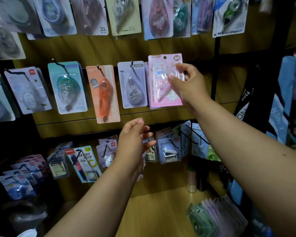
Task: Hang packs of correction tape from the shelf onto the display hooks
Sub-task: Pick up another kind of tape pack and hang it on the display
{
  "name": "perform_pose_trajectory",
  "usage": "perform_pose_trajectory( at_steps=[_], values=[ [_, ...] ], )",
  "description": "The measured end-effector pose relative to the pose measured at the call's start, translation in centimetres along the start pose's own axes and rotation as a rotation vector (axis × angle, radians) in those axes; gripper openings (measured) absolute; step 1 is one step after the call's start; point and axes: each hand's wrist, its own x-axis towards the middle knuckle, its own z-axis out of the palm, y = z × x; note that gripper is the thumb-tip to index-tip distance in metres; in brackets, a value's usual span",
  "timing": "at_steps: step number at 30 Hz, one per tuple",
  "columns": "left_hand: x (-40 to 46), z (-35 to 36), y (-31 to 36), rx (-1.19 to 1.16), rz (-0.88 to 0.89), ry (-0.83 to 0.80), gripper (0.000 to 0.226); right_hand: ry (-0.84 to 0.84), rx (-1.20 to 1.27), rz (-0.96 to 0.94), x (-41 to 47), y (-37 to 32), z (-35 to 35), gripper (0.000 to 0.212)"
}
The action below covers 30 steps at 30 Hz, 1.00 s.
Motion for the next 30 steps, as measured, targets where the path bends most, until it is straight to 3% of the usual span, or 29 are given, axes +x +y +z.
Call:
perform_pose_trajectory(
  at_steps=[20, 30],
  values=[
    [0.0, -0.2, -0.5, 0.022, 0.002, -0.001, 0.011, 0.024, 0.055, 0.073, -0.8, -0.3, 0.4, 0.040],
    [0.7, -0.9, -1.0, 0.113, -0.002, 0.016, 0.013, -0.001, -0.394, 0.038, 1.3, 1.6, 1.7, 0.055]
  ],
)
